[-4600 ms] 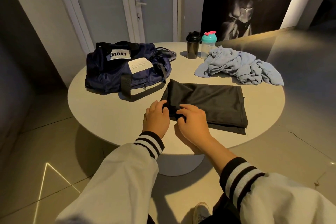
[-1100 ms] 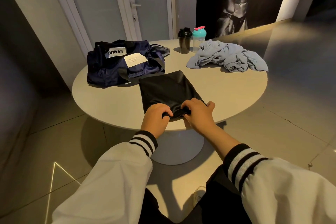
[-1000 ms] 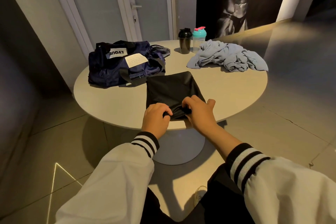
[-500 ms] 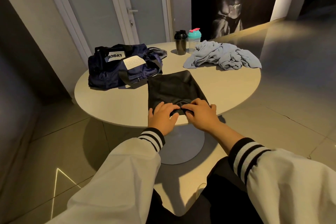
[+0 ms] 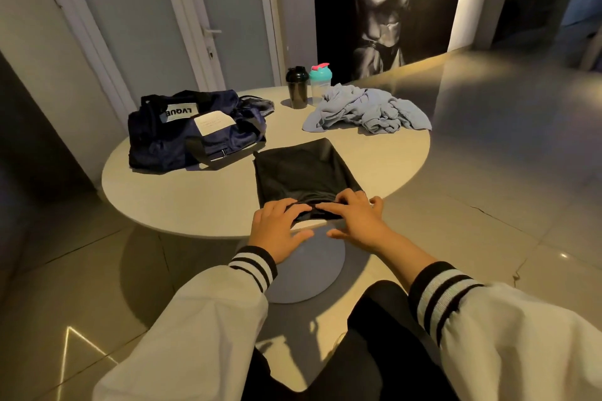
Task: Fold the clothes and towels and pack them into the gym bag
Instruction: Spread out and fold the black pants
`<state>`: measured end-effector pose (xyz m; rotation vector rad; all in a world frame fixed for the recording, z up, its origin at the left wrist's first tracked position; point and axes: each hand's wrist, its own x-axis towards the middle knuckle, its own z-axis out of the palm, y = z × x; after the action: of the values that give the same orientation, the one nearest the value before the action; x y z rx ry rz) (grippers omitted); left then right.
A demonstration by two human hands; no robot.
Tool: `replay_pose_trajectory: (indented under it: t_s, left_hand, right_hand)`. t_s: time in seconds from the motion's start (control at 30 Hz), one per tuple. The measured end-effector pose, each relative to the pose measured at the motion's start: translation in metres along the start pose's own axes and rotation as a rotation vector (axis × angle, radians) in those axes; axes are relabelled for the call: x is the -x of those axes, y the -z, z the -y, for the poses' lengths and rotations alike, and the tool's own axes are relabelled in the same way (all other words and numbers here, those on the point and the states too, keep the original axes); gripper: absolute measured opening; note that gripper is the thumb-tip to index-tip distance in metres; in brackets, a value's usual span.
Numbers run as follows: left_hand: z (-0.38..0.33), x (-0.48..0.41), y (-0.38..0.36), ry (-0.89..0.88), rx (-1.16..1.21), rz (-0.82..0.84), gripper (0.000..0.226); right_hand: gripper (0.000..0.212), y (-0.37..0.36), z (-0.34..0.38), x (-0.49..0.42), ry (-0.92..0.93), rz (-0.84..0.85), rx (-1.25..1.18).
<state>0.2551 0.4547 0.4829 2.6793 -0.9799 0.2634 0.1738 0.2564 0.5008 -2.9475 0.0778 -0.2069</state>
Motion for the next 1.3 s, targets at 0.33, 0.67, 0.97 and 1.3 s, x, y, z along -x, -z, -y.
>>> replay_pose_trajectory:
  t_s: [0.33, 0.67, 0.97, 1.3]
  left_hand:
    - [0.005, 0.008, 0.023, 0.028, 0.275, -0.099, 0.027]
    - [0.011, -0.038, 0.067, 0.194, 0.323, -0.08, 0.028]
    - [0.042, -0.08, 0.079, 0.143, 0.654, 0.151, 0.051]
    - [0.087, -0.15, 0.042, 0.405, 0.68, -0.043, 0.04]
  right_hand:
    - [0.036, 0.007, 0.013, 0.006, 0.065, -0.252, -0.205]
    - [0.021, 0.042, 0.016, -0.042, 0.014, -0.311, -0.261]
    - [0.03, 0.041, -0.005, -0.113, -0.192, -0.411, -0.274]
    - [0.03, 0.035, -0.025, -0.213, -0.126, -0.289, -0.277]
